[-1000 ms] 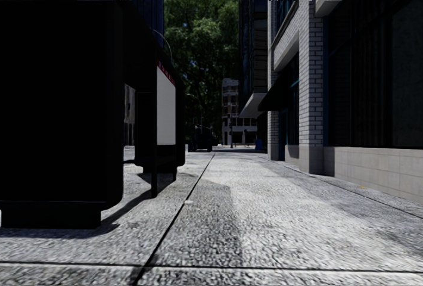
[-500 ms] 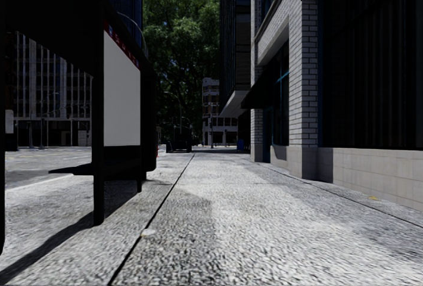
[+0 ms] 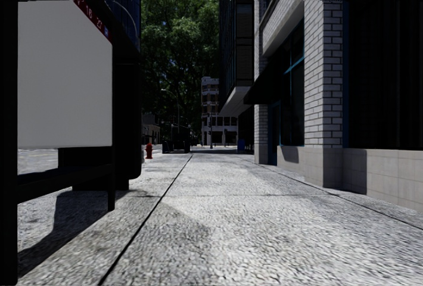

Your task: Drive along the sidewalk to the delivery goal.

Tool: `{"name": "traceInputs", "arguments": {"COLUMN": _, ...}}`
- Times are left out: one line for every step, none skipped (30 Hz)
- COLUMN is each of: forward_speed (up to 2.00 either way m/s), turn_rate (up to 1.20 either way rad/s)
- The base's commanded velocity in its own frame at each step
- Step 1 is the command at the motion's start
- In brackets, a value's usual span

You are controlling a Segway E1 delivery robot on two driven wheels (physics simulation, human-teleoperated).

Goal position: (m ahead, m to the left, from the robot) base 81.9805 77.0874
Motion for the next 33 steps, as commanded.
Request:
{"name": "traceInputs", "arguments": {"forward_speed": 2.0, "turn_rate": 0.0}}
{"name": "traceInputs", "arguments": {"forward_speed": 2.0, "turn_rate": 0.0}}
{"name": "traceInputs", "arguments": {"forward_speed": 2.0, "turn_rate": 0.0}}
{"name": "traceInputs", "arguments": {"forward_speed": 2.0, "turn_rate": 0.0}}
{"name": "traceInputs", "arguments": {"forward_speed": 2.0, "turn_rate": 0.0}}
{"name": "traceInputs", "arguments": {"forward_speed": 2.0, "turn_rate": 0.0}}
{"name": "traceInputs", "arguments": {"forward_speed": 2.0, "turn_rate": 0.0}}
{"name": "traceInputs", "arguments": {"forward_speed": 2.0, "turn_rate": 0.0}}
{"name": "traceInputs", "arguments": {"forward_speed": 2.0, "turn_rate": 0.0}}
{"name": "traceInputs", "arguments": {"forward_speed": 2.0, "turn_rate": 0.0}}
{"name": "traceInputs", "arguments": {"forward_speed": 2.0, "turn_rate": 0.0}}
{"name": "traceInputs", "arguments": {"forward_speed": 2.0, "turn_rate": 0.0}}
{"name": "traceInputs", "arguments": {"forward_speed": 2.0, "turn_rate": 0.0}}
{"name": "traceInputs", "arguments": {"forward_speed": 2.0, "turn_rate": 0.0}}
{"name": "traceInputs", "arguments": {"forward_speed": 2.0, "turn_rate": 0.0}}
{"name": "traceInputs", "arguments": {"forward_speed": 2.0, "turn_rate": 0.0}}
{"name": "traceInputs", "arguments": {"forward_speed": 2.0, "turn_rate": 0.0}}
{"name": "traceInputs", "arguments": {"forward_speed": 2.0, "turn_rate": 0.0}}
{"name": "traceInputs", "arguments": {"forward_speed": 2.0, "turn_rate": 0.0}}
{"name": "traceInputs", "arguments": {"forward_speed": 2.0, "turn_rate": 0.0}}
{"name": "traceInputs", "arguments": {"forward_speed": 2.0, "turn_rate": 0.0}}
{"name": "traceInputs", "arguments": {"forward_speed": 2.0, "turn_rate": 0.0}}
{"name": "traceInputs", "arguments": {"forward_speed": 2.0, "turn_rate": 0.0}}
{"name": "traceInputs", "arguments": {"forward_speed": 2.0, "turn_rate": 0.0}}
{"name": "traceInputs", "arguments": {"forward_speed": 2.0, "turn_rate": 0.0}}
{"name": "traceInputs", "arguments": {"forward_speed": 2.0, "turn_rate": 0.0}}
{"name": "traceInputs", "arguments": {"forward_speed": 2.0, "turn_rate": 0.0}}
{"name": "traceInputs", "arguments": {"forward_speed": 2.0, "turn_rate": 0.0}}
{"name": "traceInputs", "arguments": {"forward_speed": 2.0, "turn_rate": 0.0}}
{"name": "traceInputs", "arguments": {"forward_speed": 2.0, "turn_rate": 0.0}}
{"name": "traceInputs", "arguments": {"forward_speed": 2.0, "turn_rate": 0.0}}
{"name": "traceInputs", "arguments": {"forward_speed": 2.0, "turn_rate": 0.0}}
{"name": "traceInputs", "arguments": {"forward_speed": 2.0, "turn_rate": 0.0}}
